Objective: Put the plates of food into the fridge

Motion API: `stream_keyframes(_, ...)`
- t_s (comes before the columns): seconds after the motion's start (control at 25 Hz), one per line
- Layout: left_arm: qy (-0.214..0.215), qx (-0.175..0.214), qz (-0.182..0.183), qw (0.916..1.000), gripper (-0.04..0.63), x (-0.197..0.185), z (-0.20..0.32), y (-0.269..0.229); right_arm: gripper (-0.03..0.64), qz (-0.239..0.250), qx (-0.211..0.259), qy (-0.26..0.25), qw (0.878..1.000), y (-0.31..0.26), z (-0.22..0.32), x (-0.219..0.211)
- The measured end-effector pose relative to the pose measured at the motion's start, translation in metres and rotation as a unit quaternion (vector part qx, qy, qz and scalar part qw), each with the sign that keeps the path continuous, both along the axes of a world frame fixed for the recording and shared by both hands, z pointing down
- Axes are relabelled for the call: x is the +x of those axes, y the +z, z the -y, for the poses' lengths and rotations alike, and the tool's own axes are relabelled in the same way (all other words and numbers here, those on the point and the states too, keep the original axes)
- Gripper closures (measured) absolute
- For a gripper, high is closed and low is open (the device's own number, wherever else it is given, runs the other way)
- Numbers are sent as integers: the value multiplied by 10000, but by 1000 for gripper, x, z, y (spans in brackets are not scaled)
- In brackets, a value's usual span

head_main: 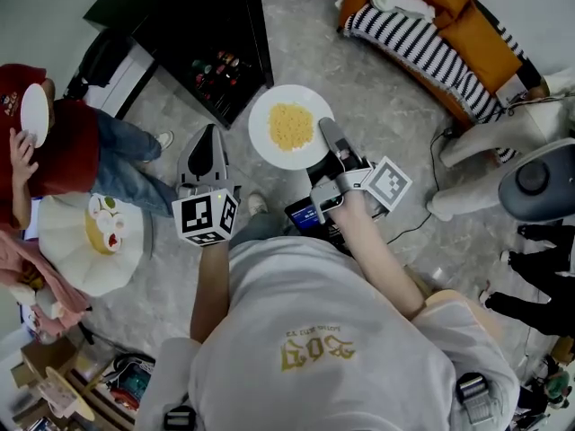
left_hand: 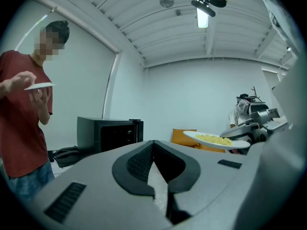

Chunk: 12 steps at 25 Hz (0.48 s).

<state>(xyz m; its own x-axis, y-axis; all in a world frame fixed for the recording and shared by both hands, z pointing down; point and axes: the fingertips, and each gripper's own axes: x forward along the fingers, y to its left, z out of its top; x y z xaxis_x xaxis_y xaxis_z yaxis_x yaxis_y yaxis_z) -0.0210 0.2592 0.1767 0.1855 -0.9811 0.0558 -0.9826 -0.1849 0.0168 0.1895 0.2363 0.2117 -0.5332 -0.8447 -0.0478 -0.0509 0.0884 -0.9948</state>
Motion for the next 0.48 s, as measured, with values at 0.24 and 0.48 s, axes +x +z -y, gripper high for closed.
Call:
stream_keyframes(0.24,-27,60,-35,10000,589,-2,11,0,597,13,-14,-41,10000,3,9,-3)
stream_keyframes(0.48,-22,173,-49,9998,589,-1,12,6,597,36,56,-22,10000,10,10,0)
